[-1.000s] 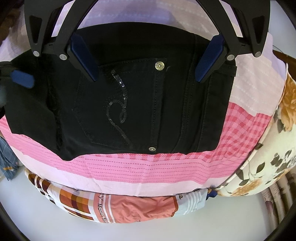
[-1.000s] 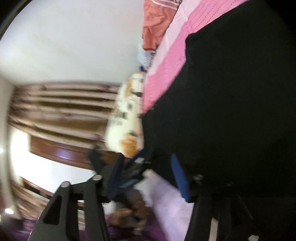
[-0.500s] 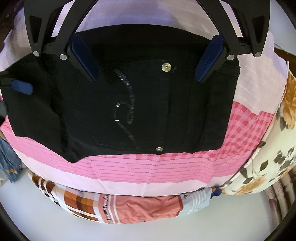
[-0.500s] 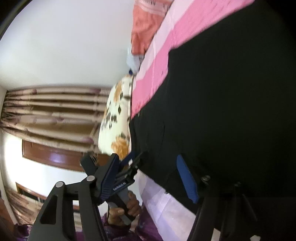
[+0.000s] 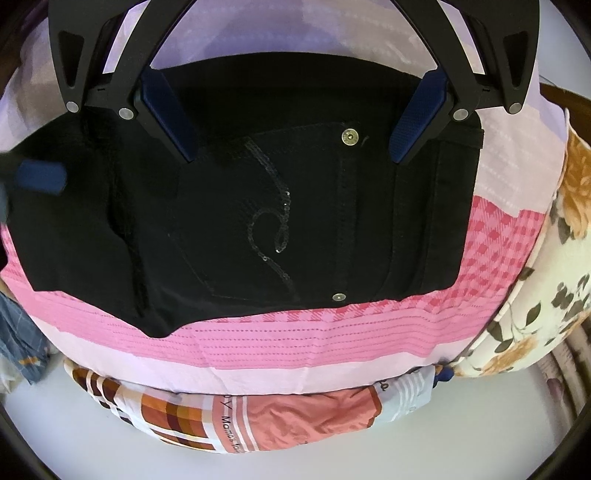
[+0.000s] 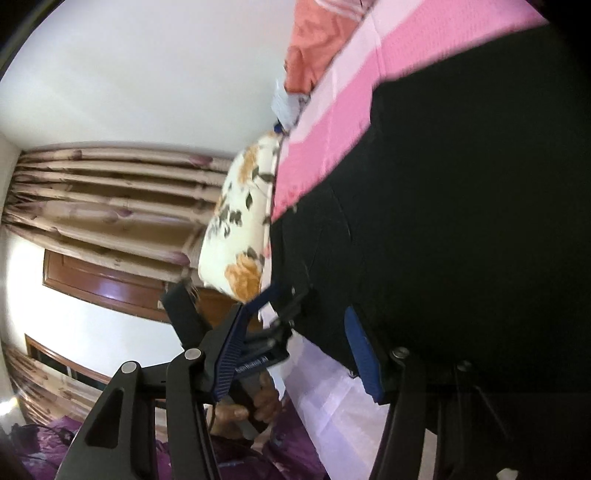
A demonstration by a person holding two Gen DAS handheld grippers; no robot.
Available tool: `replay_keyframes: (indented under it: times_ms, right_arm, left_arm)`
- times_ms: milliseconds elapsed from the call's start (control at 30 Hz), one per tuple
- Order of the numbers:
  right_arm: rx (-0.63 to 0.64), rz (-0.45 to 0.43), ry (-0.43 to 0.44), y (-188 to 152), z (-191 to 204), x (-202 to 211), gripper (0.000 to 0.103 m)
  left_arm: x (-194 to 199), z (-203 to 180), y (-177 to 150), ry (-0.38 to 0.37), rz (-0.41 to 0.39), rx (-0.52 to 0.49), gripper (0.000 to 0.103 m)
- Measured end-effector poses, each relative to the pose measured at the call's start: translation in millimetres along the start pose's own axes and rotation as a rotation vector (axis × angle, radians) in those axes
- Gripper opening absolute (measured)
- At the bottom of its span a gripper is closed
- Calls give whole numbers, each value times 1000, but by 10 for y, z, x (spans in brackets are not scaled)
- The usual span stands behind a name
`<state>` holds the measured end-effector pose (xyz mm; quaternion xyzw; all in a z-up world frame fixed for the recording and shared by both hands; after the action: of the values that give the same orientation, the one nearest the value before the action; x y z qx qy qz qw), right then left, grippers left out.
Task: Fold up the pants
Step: 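Carry the held leg hem over onto the waistband with the right gripper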
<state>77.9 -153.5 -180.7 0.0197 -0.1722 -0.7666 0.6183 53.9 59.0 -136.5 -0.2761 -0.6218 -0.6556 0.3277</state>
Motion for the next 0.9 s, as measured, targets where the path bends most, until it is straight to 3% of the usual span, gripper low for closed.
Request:
replay_keyframes:
  times_ms: [133, 300, 400, 467, 533, 667, 800, 900]
  right_arm:
    - [21, -138, -15, 365, -18, 536, 54]
    - [-66, -339, -74, 846, -499, 1332, 54]
    - [-114, -403, -106, 973, -738, 1586, 54]
    - [-137, -428, -96, 998, -822, 1629, 54]
    - [-160, -429, -142, 1027, -944, 1651, 54]
    - [-242, -443, -163, 1035, -1144, 1723, 46]
    - [-210, -489, -213, 1026, -949, 1735, 54]
    - [-122, -471, -179, 1007, -591, 1548, 61]
  left_arm:
    - [75, -12, 29, 10, -25, -18, 103]
    - [101, -18, 48, 10, -27, -18, 103]
    - [111, -28, 40, 19, -23, -29, 103]
    - [108, -46, 31, 24, -18, -33, 103]
    - [99, -47, 17, 26, -12, -29, 103]
    - [95, 7, 13, 28, -9, -3, 103]
    - [131, 116, 22, 14, -23, 34, 103]
    - [175, 229, 45, 17, -48, 49, 103]
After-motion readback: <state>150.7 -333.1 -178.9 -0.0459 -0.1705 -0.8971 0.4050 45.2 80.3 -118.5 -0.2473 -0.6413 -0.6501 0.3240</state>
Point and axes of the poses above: each gripper's, at about its wrist camera, not at the fingertips, and x roughly against the way its jaws point, z to its left, y to its top, the point moved 4 cm from there along -x, roughly the way its jaws point, and after that the axes turned 7 degrees about -z, right-handed, at the moved point
